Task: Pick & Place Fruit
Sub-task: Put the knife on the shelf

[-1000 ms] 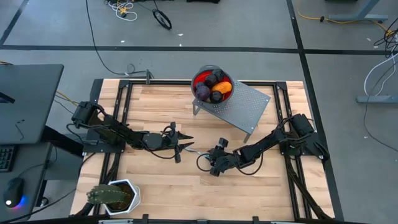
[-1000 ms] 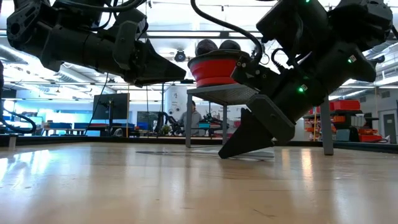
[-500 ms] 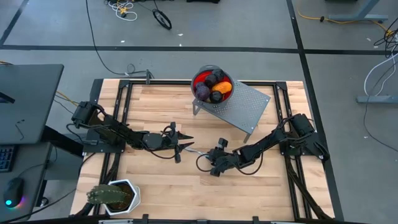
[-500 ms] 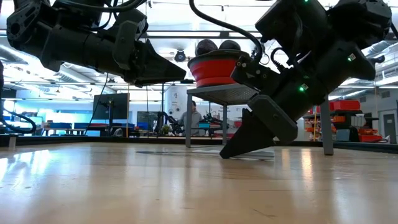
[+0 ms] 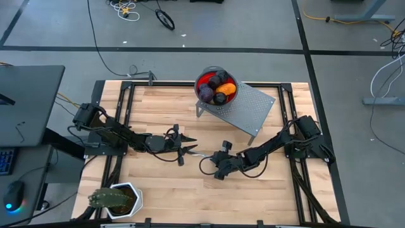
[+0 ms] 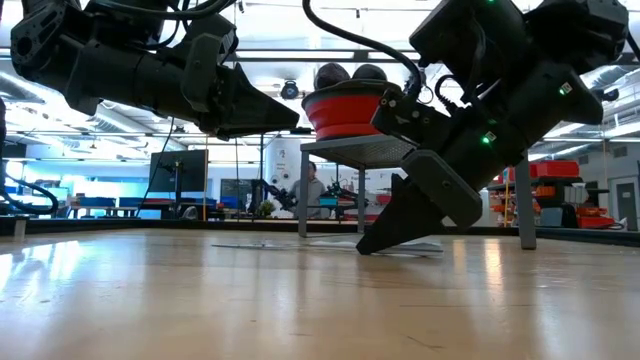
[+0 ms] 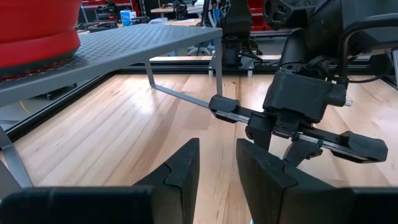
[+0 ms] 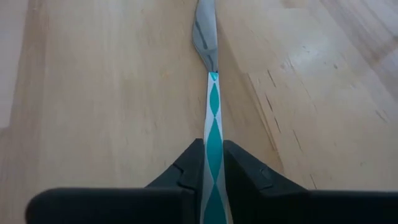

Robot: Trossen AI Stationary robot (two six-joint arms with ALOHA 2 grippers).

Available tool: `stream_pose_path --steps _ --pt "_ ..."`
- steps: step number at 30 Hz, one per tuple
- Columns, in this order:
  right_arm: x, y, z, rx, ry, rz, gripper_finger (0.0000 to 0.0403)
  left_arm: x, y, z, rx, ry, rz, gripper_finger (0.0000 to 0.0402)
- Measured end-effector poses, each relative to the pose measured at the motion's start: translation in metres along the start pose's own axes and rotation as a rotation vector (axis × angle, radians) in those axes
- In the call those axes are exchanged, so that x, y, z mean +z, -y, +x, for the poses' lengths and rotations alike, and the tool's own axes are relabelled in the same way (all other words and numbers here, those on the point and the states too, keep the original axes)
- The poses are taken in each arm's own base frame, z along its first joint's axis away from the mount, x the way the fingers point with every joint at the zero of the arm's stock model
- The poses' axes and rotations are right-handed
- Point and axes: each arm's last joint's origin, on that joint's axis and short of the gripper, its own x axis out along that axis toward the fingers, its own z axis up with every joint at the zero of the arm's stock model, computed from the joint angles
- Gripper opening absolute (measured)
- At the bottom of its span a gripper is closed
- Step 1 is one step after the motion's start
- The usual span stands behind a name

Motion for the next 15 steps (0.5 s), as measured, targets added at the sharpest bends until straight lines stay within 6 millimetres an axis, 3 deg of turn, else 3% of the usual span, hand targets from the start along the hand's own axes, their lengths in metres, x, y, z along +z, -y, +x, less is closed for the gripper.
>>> stream_pose_path --steps 9,15 --pt "0.004 0.001 -0.004 0.008 0.016 -0.043 0.005 0.0 0.0 0.0 -0.004 -0.002 0.001 0.0113" --pt "0.017 0.007 -0.023 -0.023 0.047 -0.026 0.005 -0.001 0.001 0.0 -0.008 -0.008 -0.003 0.0113"
